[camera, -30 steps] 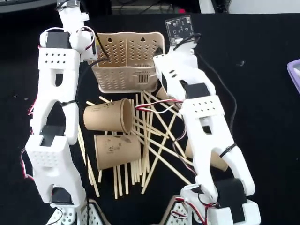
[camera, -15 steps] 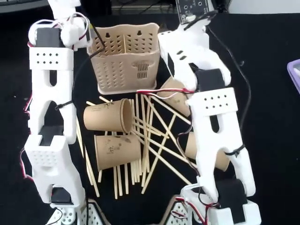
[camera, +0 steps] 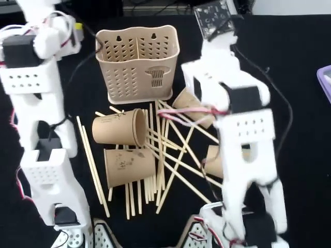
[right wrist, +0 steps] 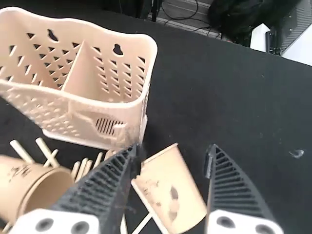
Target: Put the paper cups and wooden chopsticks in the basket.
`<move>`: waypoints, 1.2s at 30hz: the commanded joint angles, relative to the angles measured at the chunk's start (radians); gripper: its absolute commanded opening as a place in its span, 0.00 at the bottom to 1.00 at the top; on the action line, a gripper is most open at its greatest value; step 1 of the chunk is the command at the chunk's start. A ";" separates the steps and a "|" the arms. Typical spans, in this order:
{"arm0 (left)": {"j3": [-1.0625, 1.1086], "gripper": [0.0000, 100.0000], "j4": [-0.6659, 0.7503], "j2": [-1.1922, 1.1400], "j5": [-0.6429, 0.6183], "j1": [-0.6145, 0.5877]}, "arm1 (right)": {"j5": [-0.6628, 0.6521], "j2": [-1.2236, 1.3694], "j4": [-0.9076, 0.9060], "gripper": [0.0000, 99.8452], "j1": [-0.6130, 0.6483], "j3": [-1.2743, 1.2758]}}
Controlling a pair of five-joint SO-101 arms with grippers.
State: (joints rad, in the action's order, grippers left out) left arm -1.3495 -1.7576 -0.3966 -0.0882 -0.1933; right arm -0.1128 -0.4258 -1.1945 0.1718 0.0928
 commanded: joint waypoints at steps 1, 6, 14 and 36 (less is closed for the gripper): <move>-0.016 0.16 -0.008 0.034 0.031 -0.093 | -0.011 -0.166 -0.009 0.22 0.058 0.116; 0.269 0.16 -0.006 0.150 0.051 -0.251 | -0.011 -0.344 0.153 0.22 0.210 0.484; 1.139 0.16 0.178 0.431 0.048 -0.354 | -0.003 -0.407 0.508 0.22 0.440 0.872; 2.307 0.16 1.049 0.934 -0.146 -0.255 | 0.198 -0.021 0.534 0.22 0.516 0.654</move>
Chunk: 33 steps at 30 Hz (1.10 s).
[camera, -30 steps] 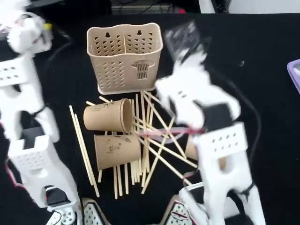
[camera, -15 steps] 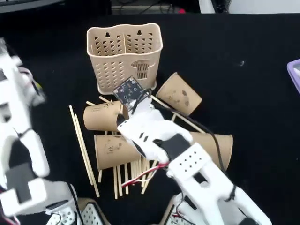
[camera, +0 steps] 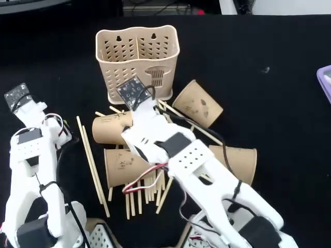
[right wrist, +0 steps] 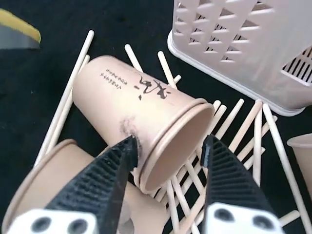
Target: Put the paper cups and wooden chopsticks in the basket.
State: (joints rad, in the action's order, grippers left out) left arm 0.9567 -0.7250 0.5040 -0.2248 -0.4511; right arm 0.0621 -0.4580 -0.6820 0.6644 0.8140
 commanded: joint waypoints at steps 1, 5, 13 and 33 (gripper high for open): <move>0.005 0.16 0.017 0.034 -0.009 0.004 | 0.020 0.019 0.018 0.22 0.037 -0.070; 0.027 0.16 0.023 0.034 -0.009 0.007 | 0.017 0.031 0.018 0.21 0.123 -0.068; 0.027 0.16 0.021 0.034 -0.006 0.001 | 0.015 0.015 0.046 0.01 0.092 -0.067; 0.028 0.16 0.023 0.034 -0.006 0.001 | -0.473 -0.170 -0.382 0.01 -0.245 -0.839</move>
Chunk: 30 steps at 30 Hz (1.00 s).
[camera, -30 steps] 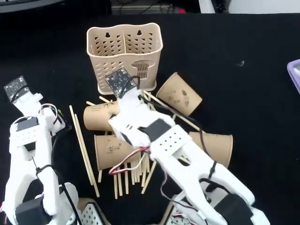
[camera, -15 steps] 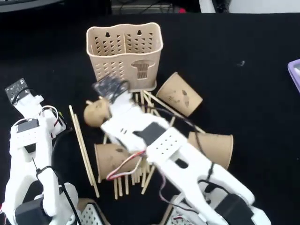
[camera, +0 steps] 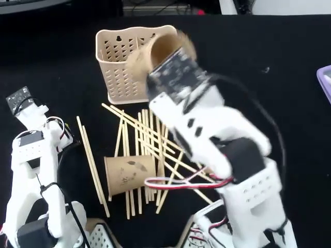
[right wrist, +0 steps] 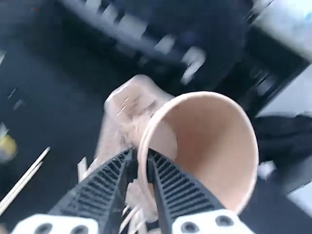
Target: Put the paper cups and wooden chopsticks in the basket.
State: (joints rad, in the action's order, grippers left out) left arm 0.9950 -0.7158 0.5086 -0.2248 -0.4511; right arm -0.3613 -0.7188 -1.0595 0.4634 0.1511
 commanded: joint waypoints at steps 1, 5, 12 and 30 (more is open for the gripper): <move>-0.010 0.16 0.015 0.029 -0.008 0.001 | -0.071 0.145 -0.008 0.01 -0.051 -0.225; -0.010 0.16 0.015 0.029 -0.008 0.001 | -0.152 0.361 -0.014 0.01 -0.083 -0.409; -0.010 0.16 0.015 0.029 -0.008 0.002 | -0.161 0.630 -0.018 0.01 -0.083 -0.621; 0.008 0.16 0.015 0.035 -0.006 0.002 | -0.164 0.914 -0.140 0.01 -0.087 -0.797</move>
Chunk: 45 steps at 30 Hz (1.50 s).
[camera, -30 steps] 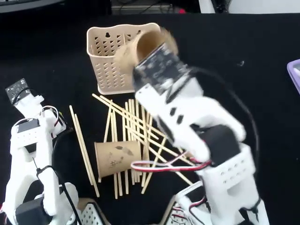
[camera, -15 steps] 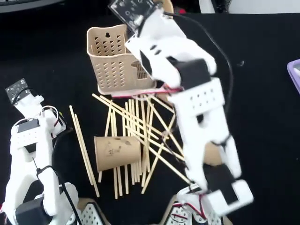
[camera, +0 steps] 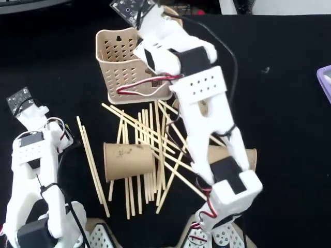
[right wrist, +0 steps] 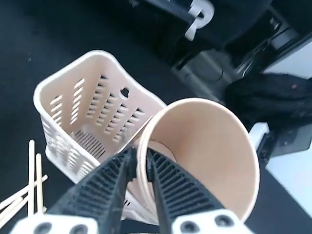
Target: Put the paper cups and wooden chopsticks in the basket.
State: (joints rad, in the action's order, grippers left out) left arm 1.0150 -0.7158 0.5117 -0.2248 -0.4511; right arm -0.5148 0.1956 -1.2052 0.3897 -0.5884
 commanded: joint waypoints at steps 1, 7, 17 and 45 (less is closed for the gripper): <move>-0.012 0.16 0.015 0.032 -0.006 0.002 | -0.011 0.002 0.006 0.01 -0.014 -0.058; -0.010 0.16 0.015 0.034 -0.006 0.004 | -0.003 0.004 -0.002 0.14 -0.014 -0.056; -0.013 0.16 0.015 0.031 -0.006 0.004 | -0.002 -0.091 -0.170 0.14 -0.002 -0.248; -0.031 0.16 0.014 0.035 -0.038 -0.091 | 0.351 -0.839 0.273 0.14 0.384 1.171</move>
State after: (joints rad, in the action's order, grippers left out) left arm 1.0150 -0.7158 0.5132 -0.2294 -0.5263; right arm -0.2002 -0.5025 -1.1945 0.7580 0.2616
